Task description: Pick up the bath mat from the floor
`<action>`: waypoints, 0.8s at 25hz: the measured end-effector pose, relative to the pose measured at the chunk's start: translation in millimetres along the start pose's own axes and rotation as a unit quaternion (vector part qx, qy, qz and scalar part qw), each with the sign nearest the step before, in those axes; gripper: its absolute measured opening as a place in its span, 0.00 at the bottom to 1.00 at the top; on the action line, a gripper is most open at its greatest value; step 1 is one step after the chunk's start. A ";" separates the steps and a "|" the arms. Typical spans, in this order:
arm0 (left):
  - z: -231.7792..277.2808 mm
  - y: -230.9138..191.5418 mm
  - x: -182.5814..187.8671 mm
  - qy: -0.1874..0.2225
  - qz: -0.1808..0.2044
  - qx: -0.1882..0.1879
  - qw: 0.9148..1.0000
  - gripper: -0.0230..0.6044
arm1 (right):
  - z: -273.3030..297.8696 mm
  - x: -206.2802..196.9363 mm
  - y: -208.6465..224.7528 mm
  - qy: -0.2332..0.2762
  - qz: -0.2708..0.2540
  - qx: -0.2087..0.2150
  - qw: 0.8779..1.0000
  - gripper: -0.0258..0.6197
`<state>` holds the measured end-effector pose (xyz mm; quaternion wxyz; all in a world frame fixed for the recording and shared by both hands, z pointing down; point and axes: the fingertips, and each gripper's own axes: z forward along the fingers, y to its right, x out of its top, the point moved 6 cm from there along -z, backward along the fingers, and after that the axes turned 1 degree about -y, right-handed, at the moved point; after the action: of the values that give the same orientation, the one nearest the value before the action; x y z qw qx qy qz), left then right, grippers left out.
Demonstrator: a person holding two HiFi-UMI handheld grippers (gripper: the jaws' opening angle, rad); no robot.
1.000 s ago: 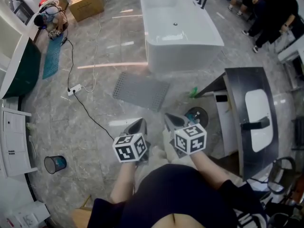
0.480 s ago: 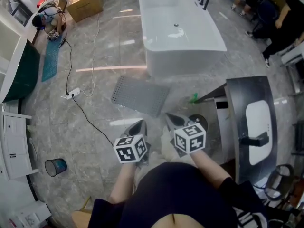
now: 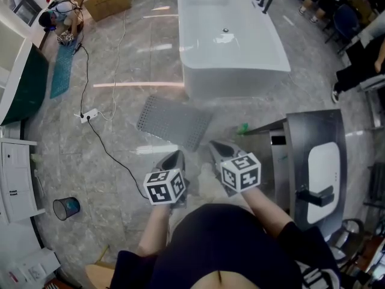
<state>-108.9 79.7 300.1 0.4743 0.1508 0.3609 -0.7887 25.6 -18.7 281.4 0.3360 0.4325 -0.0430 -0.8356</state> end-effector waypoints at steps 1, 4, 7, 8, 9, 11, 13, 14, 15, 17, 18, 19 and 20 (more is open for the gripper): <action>3.3 0.1 2.5 -0.001 -0.002 0.002 1.000 0.03 | 1.6 1.9 3.2 -0.002 0.000 0.002 1.000 0.06; 14.1 0.7 11.7 -0.002 -0.006 0.006 1.000 0.03 | 7.9 9.8 11.6 -0.010 -0.002 0.008 1.000 0.06; 28.2 2.5 16.8 -0.004 -0.005 0.013 1.000 0.03 | 14.4 14.1 20.5 -0.017 -0.005 0.016 1.000 0.06; 32.9 3.1 16.9 -0.003 -0.007 0.015 1.000 0.03 | 16.0 13.8 23.8 -0.019 -0.005 0.019 1.000 0.06; 37.3 3.8 16.1 -0.003 -0.011 0.017 1.000 0.03 | 17.3 12.5 26.9 -0.022 -0.006 0.021 1.000 0.06; 45.4 4.7 13.5 -0.004 -0.020 0.019 1.000 0.03 | 20.2 8.8 33.3 -0.027 -0.008 0.025 0.999 0.06; 53.6 4.2 13.1 -0.007 -0.024 0.023 0.999 0.03 | 25.1 6.9 39.5 -0.035 -0.008 0.025 0.999 0.06; 57.3 3.4 14.1 -0.009 -0.024 0.025 0.999 0.03 | 28.1 6.8 41.8 -0.039 -0.006 0.024 0.999 0.06; 60.4 2.2 15.2 -0.012 -0.023 0.025 0.999 0.03 | 31.2 6.9 43.2 -0.042 -0.002 0.023 0.999 0.06; 65.8 -1.5 16.6 -0.019 -0.024 0.025 0.999 0.03 | 37.3 6.2 44.4 -0.049 0.008 0.021 0.999 0.06; 69.0 -4.2 16.6 -0.023 -0.025 0.025 0.999 0.03 | 41.2 5.1 45.0 -0.051 0.012 0.020 0.998 0.06; 73.2 -7.7 16.1 -0.027 -0.026 0.025 0.999 0.03 | 46.1 3.6 46.1 -0.053 0.016 0.018 0.998 0.06; 78.7 -11.9 15.2 -0.031 -0.027 0.025 0.999 0.03 | 52.0 1.6 48.0 -0.054 0.019 0.016 0.998 0.06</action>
<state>-118.5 17.4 351.0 0.4600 0.1284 0.3302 -0.8142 11.0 -68.1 330.1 0.3425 0.3908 -0.0828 -0.8504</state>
